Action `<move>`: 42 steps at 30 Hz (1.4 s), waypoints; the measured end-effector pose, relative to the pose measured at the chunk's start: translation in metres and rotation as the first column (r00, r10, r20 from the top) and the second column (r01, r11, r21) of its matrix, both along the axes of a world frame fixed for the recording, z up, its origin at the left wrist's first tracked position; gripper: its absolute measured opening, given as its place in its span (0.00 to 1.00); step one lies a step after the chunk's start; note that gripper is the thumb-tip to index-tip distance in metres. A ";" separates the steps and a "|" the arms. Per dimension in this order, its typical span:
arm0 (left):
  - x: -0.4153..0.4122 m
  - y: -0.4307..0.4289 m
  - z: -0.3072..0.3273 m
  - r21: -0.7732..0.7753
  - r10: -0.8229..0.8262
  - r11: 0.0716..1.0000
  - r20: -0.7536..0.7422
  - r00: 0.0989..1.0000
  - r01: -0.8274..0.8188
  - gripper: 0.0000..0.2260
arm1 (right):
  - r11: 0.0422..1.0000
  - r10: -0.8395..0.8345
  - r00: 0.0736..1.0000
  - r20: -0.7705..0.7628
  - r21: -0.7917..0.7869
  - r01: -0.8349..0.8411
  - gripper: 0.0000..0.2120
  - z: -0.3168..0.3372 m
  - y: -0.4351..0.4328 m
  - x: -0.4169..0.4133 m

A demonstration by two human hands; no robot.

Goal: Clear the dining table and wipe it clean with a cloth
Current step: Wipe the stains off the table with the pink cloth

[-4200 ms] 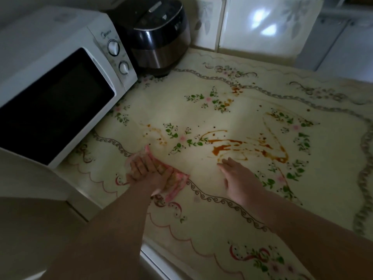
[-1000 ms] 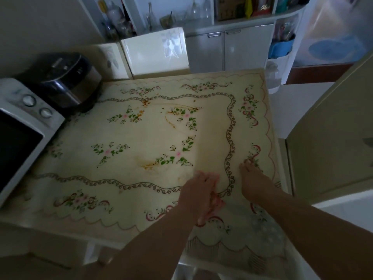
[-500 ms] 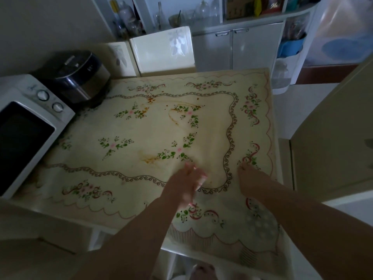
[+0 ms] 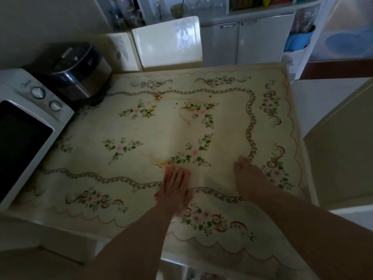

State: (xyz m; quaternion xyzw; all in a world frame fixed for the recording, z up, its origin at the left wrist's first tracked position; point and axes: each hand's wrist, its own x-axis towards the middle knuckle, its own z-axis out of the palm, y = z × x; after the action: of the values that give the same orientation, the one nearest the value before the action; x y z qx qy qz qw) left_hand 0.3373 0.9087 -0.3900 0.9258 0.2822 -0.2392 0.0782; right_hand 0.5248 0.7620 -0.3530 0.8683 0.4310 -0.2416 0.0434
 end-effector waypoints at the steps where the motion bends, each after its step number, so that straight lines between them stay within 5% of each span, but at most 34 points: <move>1: -0.005 0.013 0.001 -0.011 0.025 1.000 0.002 1.000 -0.025 0.29 | 1.000 0.005 1.000 0.000 -0.006 -0.005 0.30 -0.003 0.009 -0.003; 11: -0.039 0.131 -0.008 0.032 0.279 0.959 0.031 0.960 -0.280 0.34 | 0.993 -0.119 0.988 0.101 0.018 0.117 0.26 -0.012 0.040 -0.012; 17: 0.009 0.141 -0.002 -0.050 0.215 0.975 0.020 0.976 -0.214 0.38 | 0.993 -0.114 0.989 0.095 0.004 0.114 0.28 -0.014 0.035 -0.013; 30: 0.065 0.018 0.000 -0.114 -0.021 0.993 0.120 0.993 0.035 0.38 | 0.955 -0.291 0.955 0.052 0.072 0.287 0.32 -0.005 -0.020 -0.005; 34: 0.080 -0.022 0.002 -0.124 0.000 0.992 0.101 0.995 0.013 0.38 | 0.949 -0.307 0.952 0.019 0.079 0.304 0.30 0.003 -0.070 0.004; 42: 0.089 -0.099 0.002 -0.183 0.180 0.969 0.057 0.982 -0.167 0.40 | 0.996 -0.087 0.986 -0.139 0.023 0.092 0.27 0.010 -0.134 0.018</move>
State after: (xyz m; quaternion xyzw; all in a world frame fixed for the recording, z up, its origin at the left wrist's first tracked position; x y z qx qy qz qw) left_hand 0.4265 0.8093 -0.3882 0.8950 0.3366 -0.2216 0.1910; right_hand 0.5427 0.6275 -0.3429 0.8686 0.3970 -0.2963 -0.0100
